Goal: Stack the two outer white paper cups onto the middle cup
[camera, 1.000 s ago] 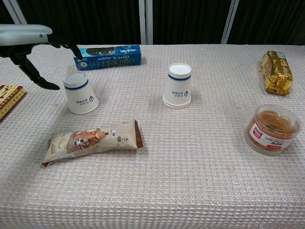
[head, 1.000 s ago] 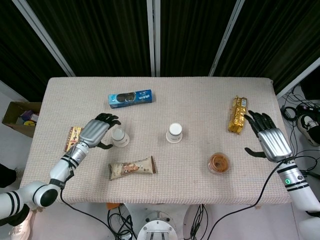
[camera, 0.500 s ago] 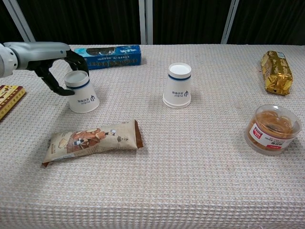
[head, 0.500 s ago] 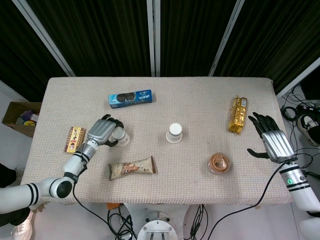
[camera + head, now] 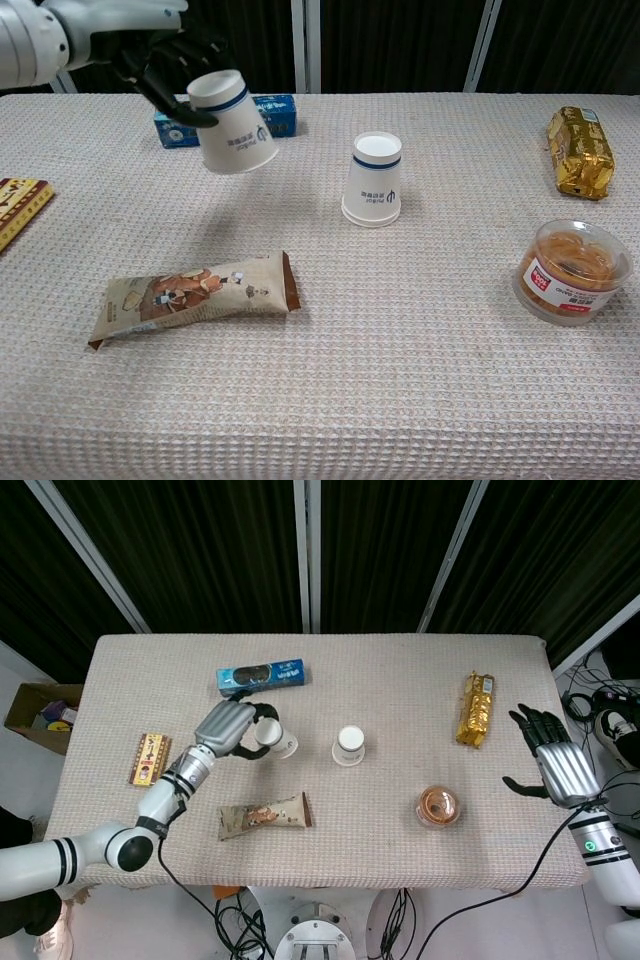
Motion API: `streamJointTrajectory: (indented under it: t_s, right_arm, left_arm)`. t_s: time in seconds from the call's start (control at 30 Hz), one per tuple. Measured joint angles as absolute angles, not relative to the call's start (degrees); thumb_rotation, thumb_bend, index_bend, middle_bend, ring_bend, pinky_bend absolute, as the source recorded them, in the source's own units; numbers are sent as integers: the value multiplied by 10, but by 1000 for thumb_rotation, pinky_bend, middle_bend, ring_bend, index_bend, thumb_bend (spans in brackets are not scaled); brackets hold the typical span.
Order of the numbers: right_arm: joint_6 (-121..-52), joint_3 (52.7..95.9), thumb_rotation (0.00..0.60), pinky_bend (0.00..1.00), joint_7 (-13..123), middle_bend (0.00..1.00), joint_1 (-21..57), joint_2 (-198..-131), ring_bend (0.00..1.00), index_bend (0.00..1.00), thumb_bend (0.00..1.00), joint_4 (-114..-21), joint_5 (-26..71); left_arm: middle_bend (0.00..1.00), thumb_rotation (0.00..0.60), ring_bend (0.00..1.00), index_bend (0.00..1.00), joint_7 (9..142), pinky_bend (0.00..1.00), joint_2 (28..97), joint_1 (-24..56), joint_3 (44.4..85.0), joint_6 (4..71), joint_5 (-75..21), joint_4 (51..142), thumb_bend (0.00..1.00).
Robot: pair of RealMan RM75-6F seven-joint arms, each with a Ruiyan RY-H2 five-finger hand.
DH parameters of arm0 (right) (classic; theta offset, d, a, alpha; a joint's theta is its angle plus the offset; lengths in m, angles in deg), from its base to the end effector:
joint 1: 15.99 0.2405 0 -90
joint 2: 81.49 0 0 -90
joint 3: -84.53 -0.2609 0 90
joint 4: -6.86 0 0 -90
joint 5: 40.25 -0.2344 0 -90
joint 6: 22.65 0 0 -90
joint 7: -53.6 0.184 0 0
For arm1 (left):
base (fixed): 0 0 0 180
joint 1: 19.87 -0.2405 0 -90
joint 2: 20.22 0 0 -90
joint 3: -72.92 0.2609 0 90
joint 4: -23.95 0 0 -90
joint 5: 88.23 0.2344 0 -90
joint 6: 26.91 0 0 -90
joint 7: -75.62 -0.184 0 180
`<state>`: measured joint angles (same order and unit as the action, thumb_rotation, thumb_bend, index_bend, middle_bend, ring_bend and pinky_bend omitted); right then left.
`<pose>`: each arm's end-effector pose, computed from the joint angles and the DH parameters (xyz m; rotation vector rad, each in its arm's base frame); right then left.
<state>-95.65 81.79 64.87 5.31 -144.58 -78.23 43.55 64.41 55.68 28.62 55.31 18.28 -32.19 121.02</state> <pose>-0.3013 -0.3197 0.1315 1.5766 -0.9322 0.9869 -0.0759 0.4105 0.0002 -1.9000 -1.1532 -1.0749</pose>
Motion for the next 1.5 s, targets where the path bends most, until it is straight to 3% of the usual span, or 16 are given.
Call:
streamJointTrajectory:
  t_s: [0.23, 0.77, 1.5]
  right_arm:
    - [-969, 816, 600, 0, 663, 0, 41, -1444, 0, 0, 114, -775, 444]
    - [-976, 812, 600, 0, 689, 0, 24, -1445, 0, 0, 114, -755, 453]
    - [-983, 811, 600, 0, 722, 0, 9, -1449, 0, 0, 114, -729, 462]
  left_arm:
    - [472, 600, 402, 458, 607, 119, 566, 358, 534, 165, -360, 1212, 354]
    - [456, 600, 383, 457, 504, 119, 648, 531, 537, 166, -587, 1135, 356]
    - [419, 600, 348, 423, 424, 120, 660, 607, 583, 200, -688, 1136, 351]
